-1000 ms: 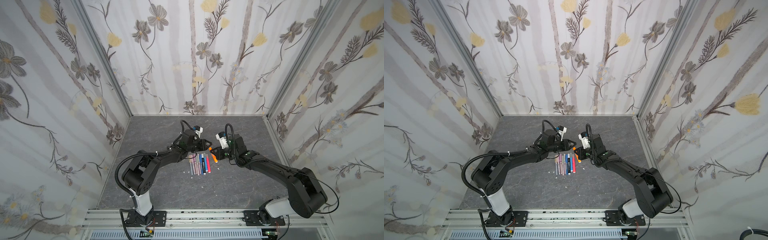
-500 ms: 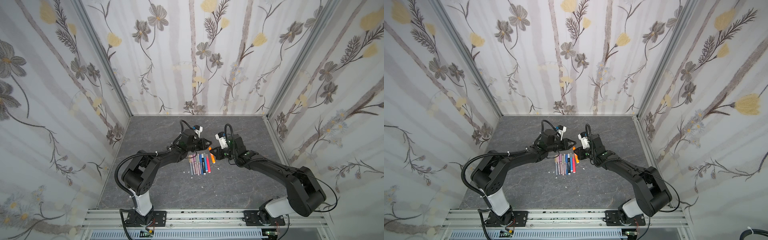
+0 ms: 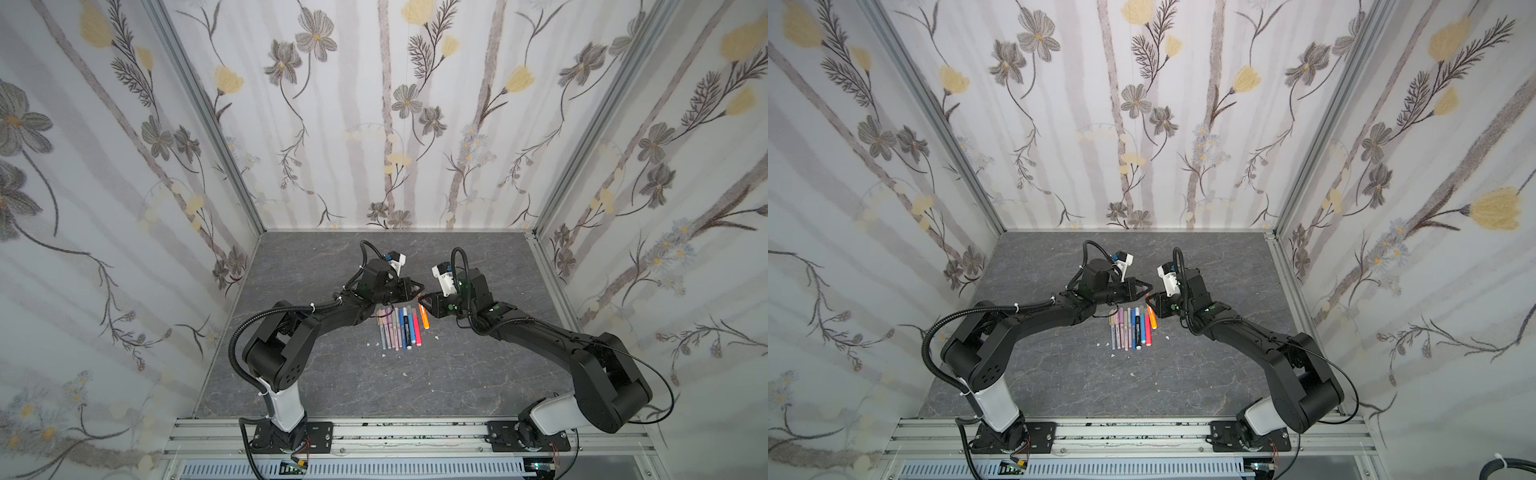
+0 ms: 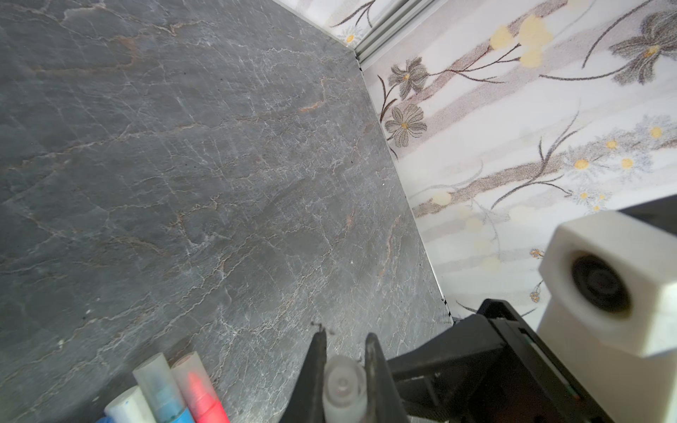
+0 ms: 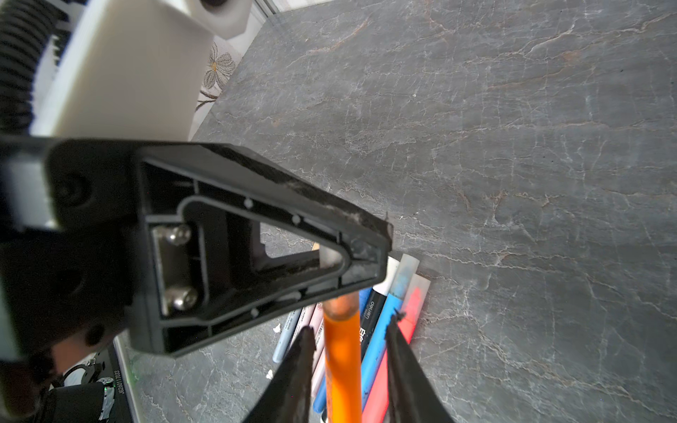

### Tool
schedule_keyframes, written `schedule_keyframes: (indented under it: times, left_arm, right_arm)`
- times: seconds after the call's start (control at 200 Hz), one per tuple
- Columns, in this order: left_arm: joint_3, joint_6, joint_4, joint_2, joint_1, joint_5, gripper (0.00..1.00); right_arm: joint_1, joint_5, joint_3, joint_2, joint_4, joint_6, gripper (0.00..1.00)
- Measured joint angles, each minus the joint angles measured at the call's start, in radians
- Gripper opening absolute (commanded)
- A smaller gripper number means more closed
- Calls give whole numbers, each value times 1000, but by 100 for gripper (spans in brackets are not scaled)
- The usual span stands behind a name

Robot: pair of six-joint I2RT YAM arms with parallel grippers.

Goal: Remove pen caps from pens
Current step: Open the pen cap on the pen.

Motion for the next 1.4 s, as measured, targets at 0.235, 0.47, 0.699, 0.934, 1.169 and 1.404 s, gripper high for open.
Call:
schedule_keyframes:
  times: [0.235,0.47,0.699,0.934,1.169,1.404]
  left_arm:
    - [1,4,-16,-17,3,-24,0]
    - [9,0,-22,-18,5,-27,0]
    - [8,-24,-29,-18,9,-19,0]
    - [-1,-47,-18,-24,13,-8,0]
    - [-9,-57,0,-24,39,28,0]
    - [67,-56,-92,16,96,165,0]
  right_arm:
    - [2,-26,-17,13,18,1,30]
    - [13,-40,-28,39,63,10,23]
    - [19,-38,-124,31,235,19,14]
    - [20,-35,-204,26,408,54,1]
    - [31,-14,-227,26,468,56,0]
    - [76,86,-266,-6,513,55,0]
